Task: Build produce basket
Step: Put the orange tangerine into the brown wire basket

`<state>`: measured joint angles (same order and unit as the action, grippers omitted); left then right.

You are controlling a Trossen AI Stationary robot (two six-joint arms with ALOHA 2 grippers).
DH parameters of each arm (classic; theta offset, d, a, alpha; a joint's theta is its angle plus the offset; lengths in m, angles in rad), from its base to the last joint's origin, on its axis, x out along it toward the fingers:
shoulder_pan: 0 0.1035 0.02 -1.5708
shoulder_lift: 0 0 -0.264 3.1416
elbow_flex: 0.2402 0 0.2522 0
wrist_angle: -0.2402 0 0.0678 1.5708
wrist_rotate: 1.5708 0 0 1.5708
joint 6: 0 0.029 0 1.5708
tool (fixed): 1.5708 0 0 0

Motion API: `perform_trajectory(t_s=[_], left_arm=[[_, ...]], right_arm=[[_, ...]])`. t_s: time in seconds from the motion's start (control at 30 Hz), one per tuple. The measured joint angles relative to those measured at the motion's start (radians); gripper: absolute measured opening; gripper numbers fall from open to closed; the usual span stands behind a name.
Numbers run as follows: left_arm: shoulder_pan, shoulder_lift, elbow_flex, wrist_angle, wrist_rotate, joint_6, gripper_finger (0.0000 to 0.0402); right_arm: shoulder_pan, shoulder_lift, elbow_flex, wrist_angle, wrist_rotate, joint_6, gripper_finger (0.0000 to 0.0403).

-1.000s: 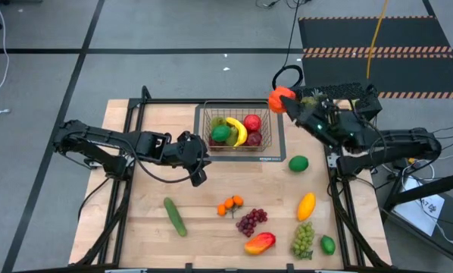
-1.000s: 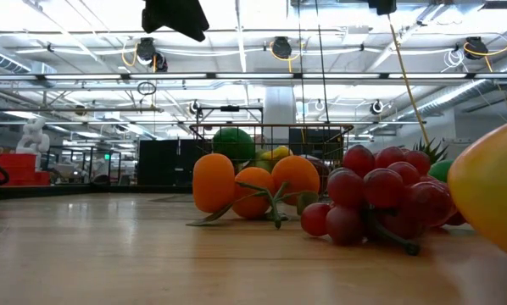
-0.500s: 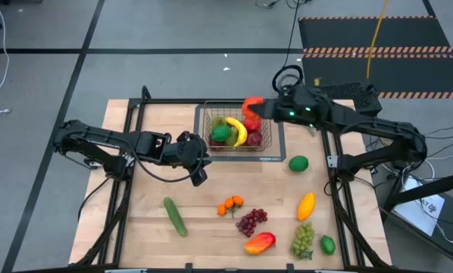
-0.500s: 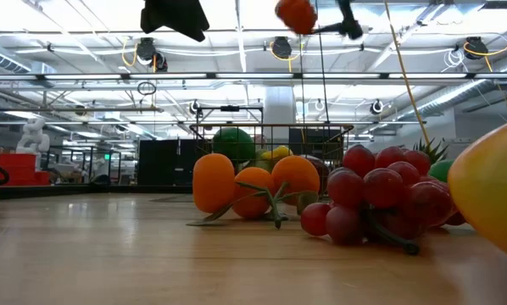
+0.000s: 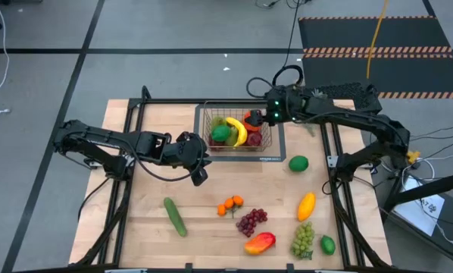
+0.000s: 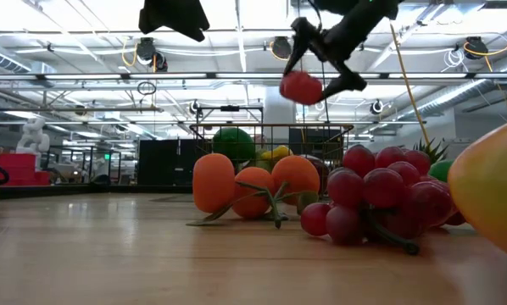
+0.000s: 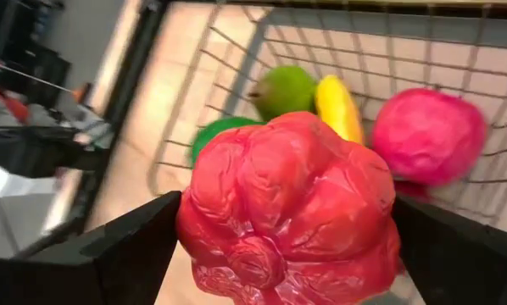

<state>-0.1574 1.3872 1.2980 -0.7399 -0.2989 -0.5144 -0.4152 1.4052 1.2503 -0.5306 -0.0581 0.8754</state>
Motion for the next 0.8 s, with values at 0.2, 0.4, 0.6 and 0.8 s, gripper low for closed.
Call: perform_trajectory(t_s=[0.2,0.4,0.6,0.8], left_arm=[[0.0,0.0,0.0,0.0,0.0,-0.036,0.012],[-0.002,0.0,0.0,0.0,0.001,-0.066,0.012],[-0.002,0.0,0.0,0.0,0.003,-0.071,0.012],[-0.002,0.0,0.0,0.0,0.01,-0.07,0.012]], right_arm=[[-0.038,0.078,0.0,-0.009,-0.075,-0.036,0.0391],[-0.049,0.114,0.0,-0.014,-0.099,-0.077,0.0391],[-0.052,0.112,0.0,-0.095,-0.069,-0.132,0.0397],[-0.053,0.112,0.0,-0.111,-0.075,-0.205,0.0399]])
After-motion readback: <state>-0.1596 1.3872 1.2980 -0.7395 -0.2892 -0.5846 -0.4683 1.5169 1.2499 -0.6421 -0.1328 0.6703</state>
